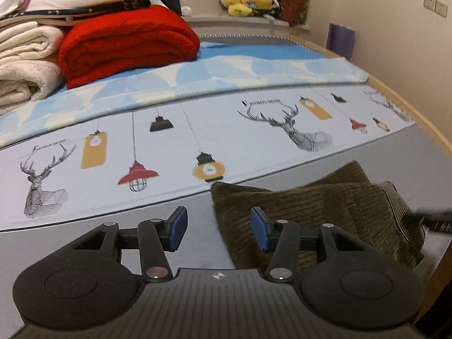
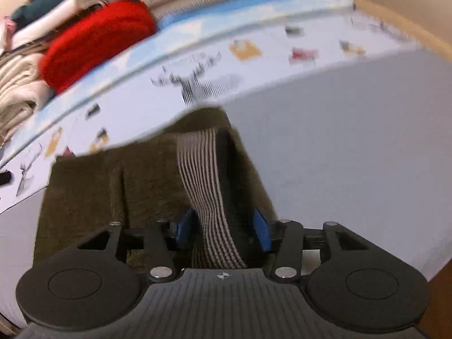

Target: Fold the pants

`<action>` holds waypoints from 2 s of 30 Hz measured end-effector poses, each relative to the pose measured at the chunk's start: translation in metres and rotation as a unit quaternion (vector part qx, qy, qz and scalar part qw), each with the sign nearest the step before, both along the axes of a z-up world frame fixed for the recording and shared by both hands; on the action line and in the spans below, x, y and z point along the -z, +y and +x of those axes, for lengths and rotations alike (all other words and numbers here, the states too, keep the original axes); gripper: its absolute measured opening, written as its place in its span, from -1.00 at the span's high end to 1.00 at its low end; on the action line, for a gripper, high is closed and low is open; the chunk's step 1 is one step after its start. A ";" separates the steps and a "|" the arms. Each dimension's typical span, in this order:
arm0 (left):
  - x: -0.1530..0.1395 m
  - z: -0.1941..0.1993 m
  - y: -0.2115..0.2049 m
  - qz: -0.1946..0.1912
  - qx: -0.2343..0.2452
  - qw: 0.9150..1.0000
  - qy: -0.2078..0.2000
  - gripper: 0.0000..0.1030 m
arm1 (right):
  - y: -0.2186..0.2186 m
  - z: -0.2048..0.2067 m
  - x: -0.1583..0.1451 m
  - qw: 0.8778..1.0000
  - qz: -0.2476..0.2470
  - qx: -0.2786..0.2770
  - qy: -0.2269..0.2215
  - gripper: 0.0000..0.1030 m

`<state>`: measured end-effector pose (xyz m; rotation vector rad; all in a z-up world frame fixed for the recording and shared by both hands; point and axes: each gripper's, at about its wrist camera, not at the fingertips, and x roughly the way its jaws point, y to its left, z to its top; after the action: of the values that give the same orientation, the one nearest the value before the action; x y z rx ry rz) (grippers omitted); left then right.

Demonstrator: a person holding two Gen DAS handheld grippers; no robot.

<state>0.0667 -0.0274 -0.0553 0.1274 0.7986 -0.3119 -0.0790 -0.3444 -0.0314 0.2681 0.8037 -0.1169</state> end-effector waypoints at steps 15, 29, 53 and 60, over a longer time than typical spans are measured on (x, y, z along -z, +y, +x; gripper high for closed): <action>0.072 0.058 -0.025 0.038 -0.043 0.990 0.125 0.37 | -0.012 0.051 0.031 0.995 0.032 -0.075 0.049 -0.25; 0.040 -0.001 -0.026 0.001 0.171 0.975 0.141 0.23 | -0.023 0.038 0.032 0.992 0.055 -0.098 0.054 -0.39; 0.077 0.033 0.017 -0.038 0.011 0.982 0.182 -0.84 | -0.026 0.052 0.055 0.982 0.113 -0.107 0.108 -0.98; 0.126 0.051 0.030 -0.168 -0.034 0.944 0.283 -0.88 | -0.027 0.065 0.067 0.976 0.144 -0.108 0.119 -0.99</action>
<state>0.1177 0.0021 -0.1818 -0.3266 1.3017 -0.4226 -0.0138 -0.3714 -0.0980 0.4435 1.0849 0.1774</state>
